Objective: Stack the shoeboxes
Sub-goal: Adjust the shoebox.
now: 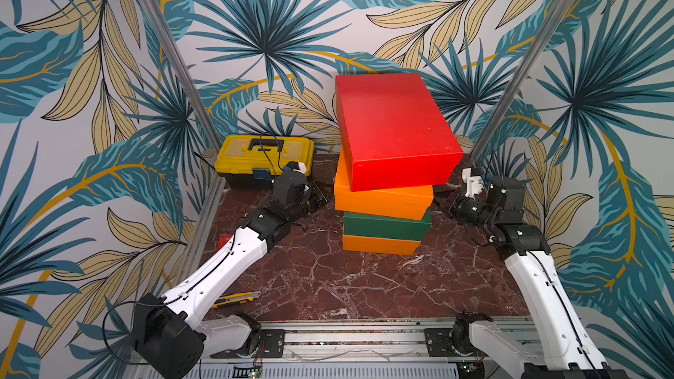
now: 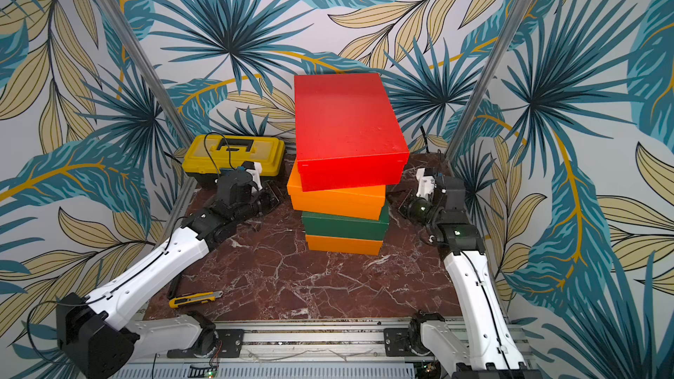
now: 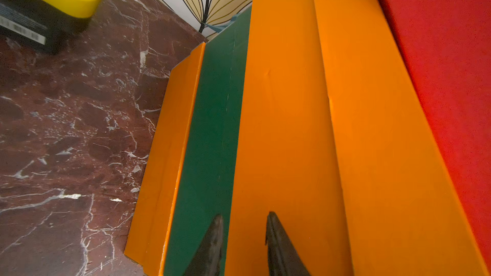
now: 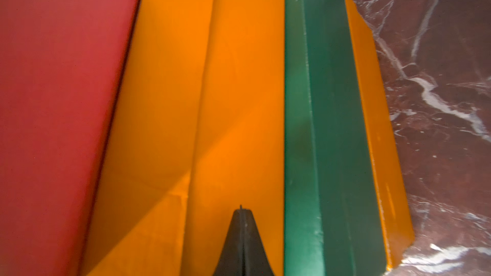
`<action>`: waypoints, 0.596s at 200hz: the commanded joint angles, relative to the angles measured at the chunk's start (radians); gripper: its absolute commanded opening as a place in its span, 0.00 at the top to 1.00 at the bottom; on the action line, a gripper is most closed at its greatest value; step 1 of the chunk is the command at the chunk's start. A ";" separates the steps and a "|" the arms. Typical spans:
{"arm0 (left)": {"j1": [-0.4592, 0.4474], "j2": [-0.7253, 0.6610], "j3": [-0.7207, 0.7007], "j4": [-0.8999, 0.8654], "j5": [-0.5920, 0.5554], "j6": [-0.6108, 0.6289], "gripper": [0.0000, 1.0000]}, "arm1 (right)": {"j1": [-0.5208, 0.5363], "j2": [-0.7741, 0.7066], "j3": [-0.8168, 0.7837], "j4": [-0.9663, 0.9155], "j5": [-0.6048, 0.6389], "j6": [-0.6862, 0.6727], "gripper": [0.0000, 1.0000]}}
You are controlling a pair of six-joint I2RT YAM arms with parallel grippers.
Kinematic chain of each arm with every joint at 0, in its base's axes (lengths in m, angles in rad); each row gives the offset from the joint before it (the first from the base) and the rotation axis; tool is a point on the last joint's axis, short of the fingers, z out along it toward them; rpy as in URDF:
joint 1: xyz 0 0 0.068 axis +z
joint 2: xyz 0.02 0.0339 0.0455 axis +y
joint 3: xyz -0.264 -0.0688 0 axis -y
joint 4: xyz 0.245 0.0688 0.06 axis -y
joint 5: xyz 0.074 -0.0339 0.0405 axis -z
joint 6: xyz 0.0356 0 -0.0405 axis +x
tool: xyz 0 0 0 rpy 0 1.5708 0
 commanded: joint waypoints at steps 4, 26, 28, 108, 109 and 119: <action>-0.014 0.030 0.046 0.014 0.046 0.000 0.71 | 0.015 -0.020 -0.012 0.047 -0.030 0.035 1.00; -0.042 0.041 0.061 0.020 0.037 -0.001 0.71 | 0.016 -0.037 -0.023 0.043 -0.027 0.037 1.00; -0.044 0.042 0.062 0.020 0.036 0.000 0.71 | 0.016 -0.038 -0.024 0.043 -0.027 0.038 1.00; -0.124 0.084 0.108 0.027 0.023 -0.007 0.71 | 0.017 -0.095 -0.024 -0.007 0.016 0.014 1.00; -0.124 0.084 0.107 0.027 0.023 -0.007 0.71 | 0.016 -0.096 -0.024 -0.007 0.017 0.013 1.00; -0.129 0.080 0.102 0.027 0.018 -0.009 0.71 | 0.015 -0.097 -0.026 -0.014 0.022 0.011 1.00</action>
